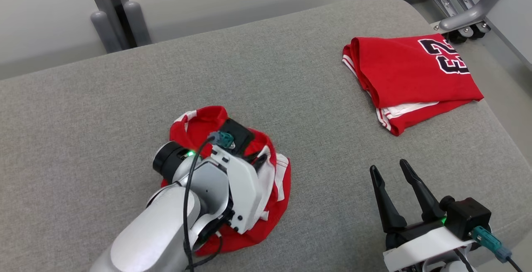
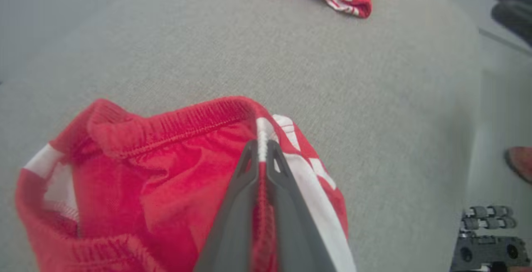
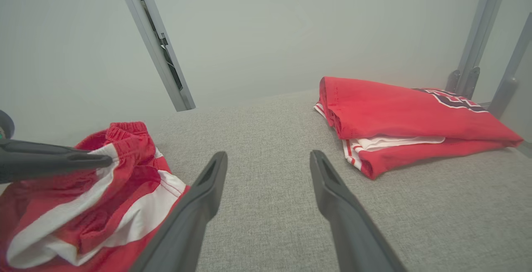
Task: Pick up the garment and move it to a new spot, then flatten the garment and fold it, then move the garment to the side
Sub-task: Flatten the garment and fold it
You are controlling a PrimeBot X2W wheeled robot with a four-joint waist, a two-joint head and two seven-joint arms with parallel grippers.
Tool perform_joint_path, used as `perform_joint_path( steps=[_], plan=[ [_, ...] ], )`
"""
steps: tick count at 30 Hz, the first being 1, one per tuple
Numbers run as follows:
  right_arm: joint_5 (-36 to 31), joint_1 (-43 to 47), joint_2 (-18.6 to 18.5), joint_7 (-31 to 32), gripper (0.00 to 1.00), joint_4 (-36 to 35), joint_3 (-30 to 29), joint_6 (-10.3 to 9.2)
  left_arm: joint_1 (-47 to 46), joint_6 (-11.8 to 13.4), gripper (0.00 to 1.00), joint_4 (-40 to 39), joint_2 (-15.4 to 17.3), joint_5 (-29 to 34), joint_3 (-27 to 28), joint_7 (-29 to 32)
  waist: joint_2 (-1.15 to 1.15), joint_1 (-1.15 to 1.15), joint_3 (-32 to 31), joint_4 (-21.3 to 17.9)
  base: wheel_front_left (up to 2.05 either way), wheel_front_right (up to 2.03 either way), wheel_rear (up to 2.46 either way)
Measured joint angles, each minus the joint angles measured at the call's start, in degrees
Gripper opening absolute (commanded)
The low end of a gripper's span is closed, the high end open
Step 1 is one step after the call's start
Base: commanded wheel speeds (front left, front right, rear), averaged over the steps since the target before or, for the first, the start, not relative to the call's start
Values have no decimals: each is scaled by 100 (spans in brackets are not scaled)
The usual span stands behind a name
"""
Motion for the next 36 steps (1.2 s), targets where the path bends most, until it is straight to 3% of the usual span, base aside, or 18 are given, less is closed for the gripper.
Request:
perform_joint_path(
  steps=[5,10,15,18,21,24,28,36],
  plan=[
    [46,41,14,0,100,14,-3,0,-47,-30,0,-183,-369,-891,657,-121,0,0,-151,-58,0,0,0],
    [67,47,26,0,100,46,-9,0,-577,253,0,-229,-859,-1739,1679,-575,0,0,-303,-148,0,0,0],
    [97,90,38,0,100,88,-54,0,-1230,501,0,-12,-1004,-2160,2205,-976,0,0,-438,-222,0,0,0],
    [99,105,41,0,100,98,-87,0,-1561,513,0,25,-1089,-2418,2332,-1221,0,0,-491,-226,0,0,0],
    [98,125,46,0,100,97,-152,0,-1558,248,0,-108,-1100,-2850,2285,-1292,0,0,-508,-192,0,0,0],
    [91,131,52,0,100,64,-213,0,-1004,81,0,-260,-994,-2808,2035,-1272,0,0,-488,-115,0,0,0],
    [91,144,60,0,100,32,-243,-1,185,-94,0,-437,-495,-2637,1887,-1456,0,0,-431,31,0,0,0],
    [49,168,24,0,100,1,-334,-1,1910,-375,0,-794,8,-2474,2098,-2482,0,0,-262,499,0,0,0]
  ],
)
